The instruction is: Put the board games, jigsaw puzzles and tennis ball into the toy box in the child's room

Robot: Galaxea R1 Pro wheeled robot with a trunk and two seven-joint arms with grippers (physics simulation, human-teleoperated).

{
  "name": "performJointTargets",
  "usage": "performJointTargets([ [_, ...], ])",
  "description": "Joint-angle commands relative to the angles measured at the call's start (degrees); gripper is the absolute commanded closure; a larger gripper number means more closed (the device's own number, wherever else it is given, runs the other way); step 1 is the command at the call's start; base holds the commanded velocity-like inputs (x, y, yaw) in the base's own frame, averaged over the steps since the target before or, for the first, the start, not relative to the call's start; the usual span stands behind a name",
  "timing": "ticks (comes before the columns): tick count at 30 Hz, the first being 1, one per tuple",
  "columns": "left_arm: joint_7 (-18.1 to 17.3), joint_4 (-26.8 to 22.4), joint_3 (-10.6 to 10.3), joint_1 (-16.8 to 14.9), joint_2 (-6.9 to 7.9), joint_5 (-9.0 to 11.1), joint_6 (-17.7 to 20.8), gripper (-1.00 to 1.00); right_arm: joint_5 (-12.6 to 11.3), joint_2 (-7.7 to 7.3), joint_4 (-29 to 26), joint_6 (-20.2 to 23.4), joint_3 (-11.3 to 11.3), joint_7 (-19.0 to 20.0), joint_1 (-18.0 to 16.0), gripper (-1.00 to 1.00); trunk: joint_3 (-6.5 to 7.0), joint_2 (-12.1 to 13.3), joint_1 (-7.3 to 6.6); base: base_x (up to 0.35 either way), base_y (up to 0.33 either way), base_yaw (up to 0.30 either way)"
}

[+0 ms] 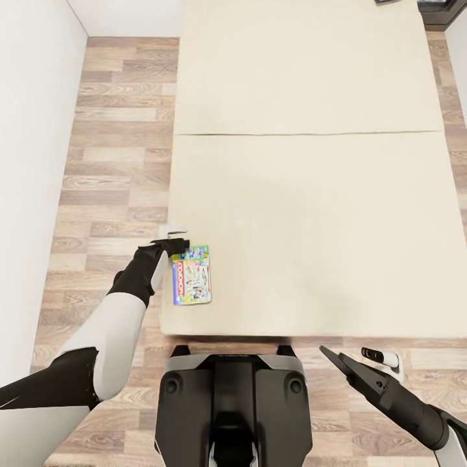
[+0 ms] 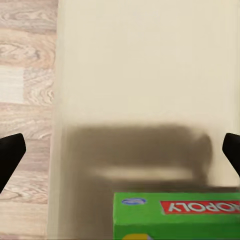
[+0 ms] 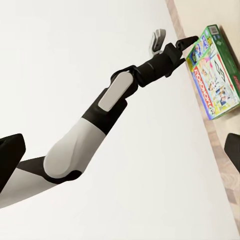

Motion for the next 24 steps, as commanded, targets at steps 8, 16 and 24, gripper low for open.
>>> performJointTargets([
  [8,-0.2,2.5,0.3,0.0,-0.16,-0.8,0.5,-1.0,-0.2,-0.02,0.0,0.4,0.0,0.0,0.0,-1.0,-0.06,-0.1,0.04,-0.112,-0.065,0.0],
  [16,-0.3,2.5,0.3,0.0,-0.17,-0.8,0.5,-1.0,-0.2,-0.02,0.0,0.4,0.0,0.0,0.0,-1.0,-0.06,-0.1,0.04,-0.054,-0.035,0.0],
  [24,-0.3,2.5,0.3,0.0,-0.11,-0.8,0.4,-1.0,-0.2,-0.02,0.0,0.4,0.0,0.0,0.0,-1.0,-0.06,-0.1,0.04,-0.061,-0.038,0.0],
])
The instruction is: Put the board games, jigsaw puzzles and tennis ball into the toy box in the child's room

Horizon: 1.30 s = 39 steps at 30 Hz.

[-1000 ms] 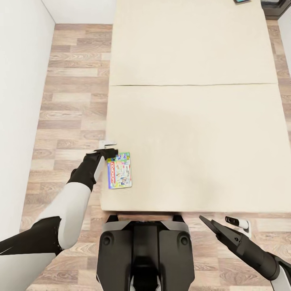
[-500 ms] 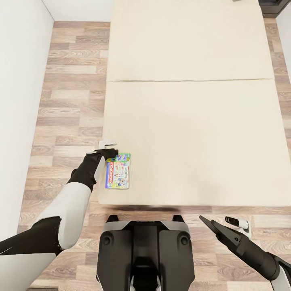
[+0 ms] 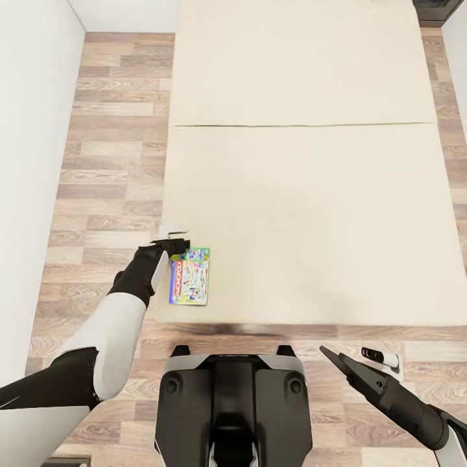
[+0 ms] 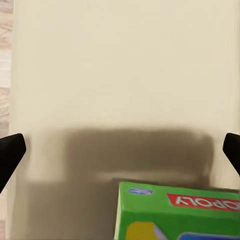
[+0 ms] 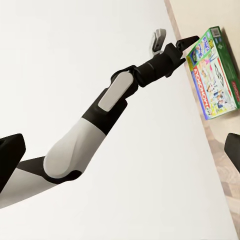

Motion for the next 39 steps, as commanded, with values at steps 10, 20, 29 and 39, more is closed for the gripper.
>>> performJointTargets([
  [10,-0.2,2.3,0.3,0.0,-0.07,-0.8,0.5,-1.0,-0.2,-0.02,0.0,0.4,0.0,0.0,0.0,-1.0,-0.06,-0.1,0.05,-0.133,-0.037,0.0],
  [20,-0.2,2.3,0.3,0.0,-0.06,-0.8,0.4,-1.0,-0.2,-0.02,0.0,0.4,0.0,0.0,0.0,-1.0,-0.06,-0.1,0.05,-0.165,-0.052,0.0],
  [29,-0.2,2.3,0.3,0.0,-0.06,-0.9,0.4,-1.0,-0.2,-0.02,0.0,0.4,0.0,0.0,0.0,-1.0,-0.06,-0.1,0.05,-0.171,-0.009,0.0],
  [39,-0.2,2.3,0.3,0.0,-0.06,-0.9,0.4,-1.0,-0.2,-0.02,0.0,0.4,0.0,0.0,0.0,-1.0,-0.06,-0.1,0.05,-0.031,0.0,0.0],
])
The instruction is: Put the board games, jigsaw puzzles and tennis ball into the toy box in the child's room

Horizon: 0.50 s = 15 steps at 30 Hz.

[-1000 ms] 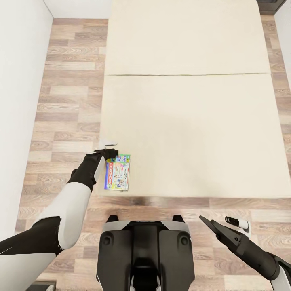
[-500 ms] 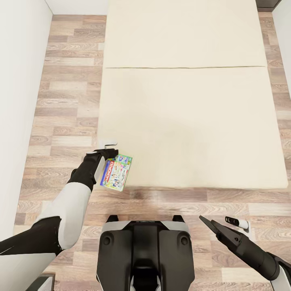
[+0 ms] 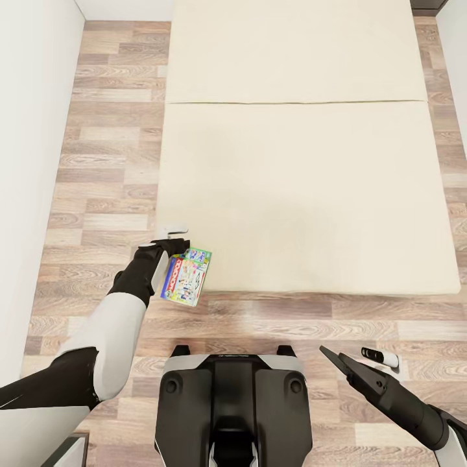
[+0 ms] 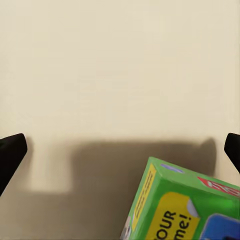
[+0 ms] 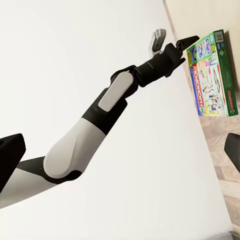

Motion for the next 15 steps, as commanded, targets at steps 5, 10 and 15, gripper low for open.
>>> performJointTargets([
  [5,0.0,2.3,0.4,0.0,0.0,-0.1,0.4,-1.0,-0.2,0.02,0.0,0.4,0.0,0.0,0.0,-1.0,-0.06,-0.1,0.05,-0.001,0.0,0.0],
  [10,0.0,-1.3,0.7,0.0,0.39,0.4,1.0,-1.0,0.9,0.08,0.0,0.4,0.0,-0.6,0.0,-1.0,-0.06,-0.1,0.05,0.0,0.0,0.0],
  [15,-0.2,-7.0,1.3,0.0,0.99,0.7,5.9,-1.0,1.6,0.2,0.0,0.4,0.0,-1.3,0.0,-1.0,-0.06,-0.1,0.05,0.0,0.0,0.0],
])
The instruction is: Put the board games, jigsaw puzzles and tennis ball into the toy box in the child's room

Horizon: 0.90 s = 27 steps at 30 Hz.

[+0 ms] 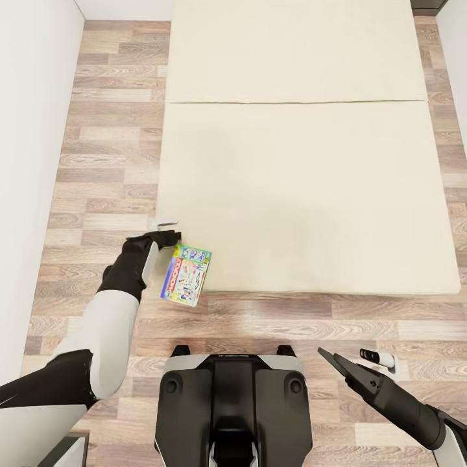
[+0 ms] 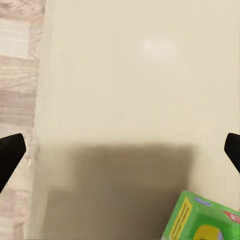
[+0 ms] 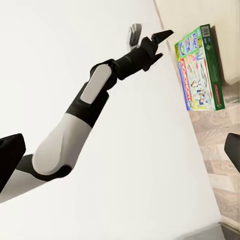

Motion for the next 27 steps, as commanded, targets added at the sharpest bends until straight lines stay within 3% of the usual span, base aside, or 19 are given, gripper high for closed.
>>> performJointTargets([
  [1,-0.2,-1.2,0.5,0.0,0.12,-0.5,1.4,-1.0,-0.1,0.0,0.0,0.4,0.0,0.0,0.0,-1.0,-0.06,-0.1,0.04,0.0,0.0,0.0],
  [4,-0.8,-5.1,2.3,0.0,1.23,-0.2,5.5,-1.0,0.0,0.02,0.0,0.4,0.0,-0.4,0.0,-1.0,-0.06,-0.1,0.04,0.0,0.0,0.0],
  [7,-3.9,-8.4,4.6,0.1,2.66,0.6,9.5,-1.0,0.0,0.03,0.1,0.4,0.0,-0.9,0.0,-1.0,-0.06,-0.1,0.04,0.0,0.0,0.0],
  [11,-10.8,-11.4,7.3,0.1,5.49,1.4,14.2,-1.0,0.1,-0.08,0.3,0.3,0.0,-1.7,0.0,-1.0,-0.06,-0.1,0.04,0.0,0.0,0.0],
  [15,-19.0,-13.2,8.8,0.2,10.13,1.7,17.9,-1.0,0.6,-0.24,0.8,-1.1,-0.1,-2.4,0.0,-1.0,-0.06,-0.1,0.04,0.0,0.0,0.0],
  [16,-21.4,-13.4,9.4,0.3,11.88,1.8,18.8,-1.0,0.7,-0.27,0.8,-1.8,-0.1,-2.5,0.0,-1.0,-0.06,-0.1,0.04,0.0,0.0,0.0],
  [19,-24.8,-13.6,10.9,0.5,14.53,1.9,20.3,-1.0,0.7,-0.29,0.9,-2.6,-0.1,-2.5,0.0,-1.0,-0.06,-0.1,0.04,0.0,0.0,0.0],
  [20,-27.0,-13.7,12.5,0.7,16.18,1.9,21.2,-1.0,0.8,-0.3,0.9,-2.9,-0.1,-2.6,0.0,-1.0,-0.06,-0.1,0.04,0.0,0.0,0.0],
  [22,-29.3,-13.7,14.4,1.2,17.77,1.9,21.9,-1.0,0.9,-0.31,1.0,-3.1,-0.1,-2.7,0.0,-1.0,-0.06,-0.1,0.04,0.0,0.0,0.0],
  [23,-31.7,-13.7,16.5,2.3,19.23,1.9,22.4,-1.0,1.0,-0.31,1.3,-3.2,-0.1,-2.8,0.0,-1.0,-0.06,-0.1,0.04,0.0,0.0,0.0],
  [27,-36.7,-13.7,20.5,5.9,21.59,1.9,23.0,-1.0,1.3,-0.34,2.1,-3.4,-0.3,-3.1,0.0,-1.0,-0.06,-0.1,0.04,0.0,0.0,0.0],
])
